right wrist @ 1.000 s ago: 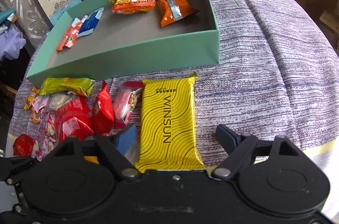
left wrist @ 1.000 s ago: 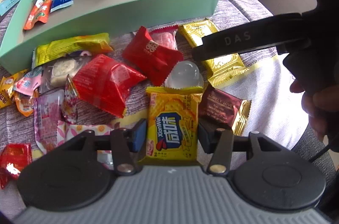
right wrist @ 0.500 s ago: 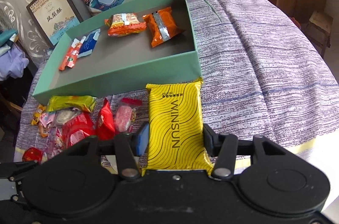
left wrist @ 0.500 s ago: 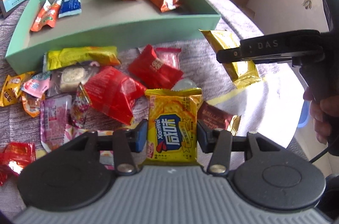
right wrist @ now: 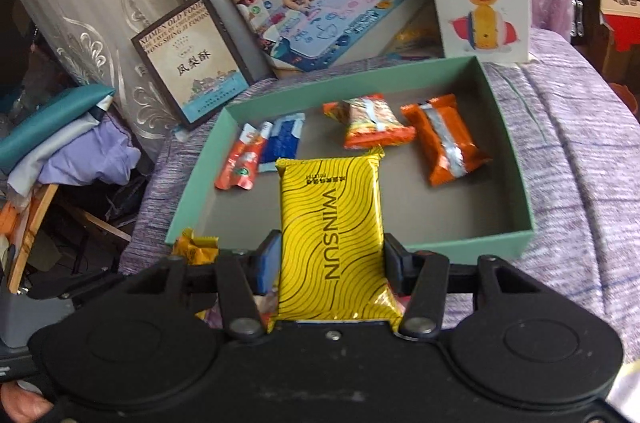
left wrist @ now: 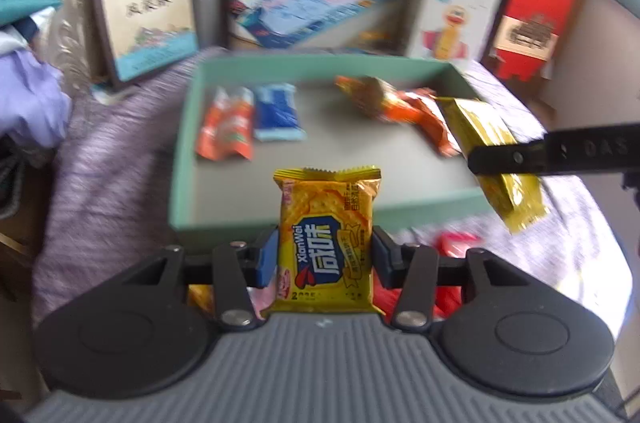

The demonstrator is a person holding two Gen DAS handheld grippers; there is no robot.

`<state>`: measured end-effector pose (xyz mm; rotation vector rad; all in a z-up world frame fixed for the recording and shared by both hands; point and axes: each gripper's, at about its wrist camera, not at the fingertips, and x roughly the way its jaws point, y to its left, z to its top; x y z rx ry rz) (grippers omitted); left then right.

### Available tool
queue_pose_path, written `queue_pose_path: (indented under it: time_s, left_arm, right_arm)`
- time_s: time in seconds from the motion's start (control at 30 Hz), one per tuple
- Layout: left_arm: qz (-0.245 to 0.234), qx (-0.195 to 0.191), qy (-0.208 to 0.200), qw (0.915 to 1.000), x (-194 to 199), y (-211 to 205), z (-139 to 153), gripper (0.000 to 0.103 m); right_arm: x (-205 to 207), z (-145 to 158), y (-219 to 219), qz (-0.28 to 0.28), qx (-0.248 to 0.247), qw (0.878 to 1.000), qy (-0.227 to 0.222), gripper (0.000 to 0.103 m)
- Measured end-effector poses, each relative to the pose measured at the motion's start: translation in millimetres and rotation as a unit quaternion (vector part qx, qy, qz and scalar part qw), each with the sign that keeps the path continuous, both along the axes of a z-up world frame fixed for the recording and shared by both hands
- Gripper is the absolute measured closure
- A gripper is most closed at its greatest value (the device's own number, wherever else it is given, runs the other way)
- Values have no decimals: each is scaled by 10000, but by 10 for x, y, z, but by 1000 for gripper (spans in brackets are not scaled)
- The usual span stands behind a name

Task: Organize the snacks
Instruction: 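Place both yellow packets into the green tray beside the others, open grippers, then move both grippers back toward the remaining snack pile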

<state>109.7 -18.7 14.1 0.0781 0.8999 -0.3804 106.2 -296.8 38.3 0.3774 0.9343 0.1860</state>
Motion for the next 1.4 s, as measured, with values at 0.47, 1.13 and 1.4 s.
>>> queue_pose_path:
  time_s: [0.47, 1.13, 1.4]
  left_arm:
    - [394, 428, 305, 9978, 1119, 135, -425, 56]
    - [784, 179, -18, 9968, 735, 255, -151, 2]
    - [501, 107, 77, 9987, 284, 26, -122, 0]
  right_arm:
    - [1034, -496, 858, 247, 165, 9981, 532, 52]
    - [764, -283, 505, 107, 472, 9975, 519, 11]
    - [258, -85, 218, 49, 254, 9993, 282, 0]
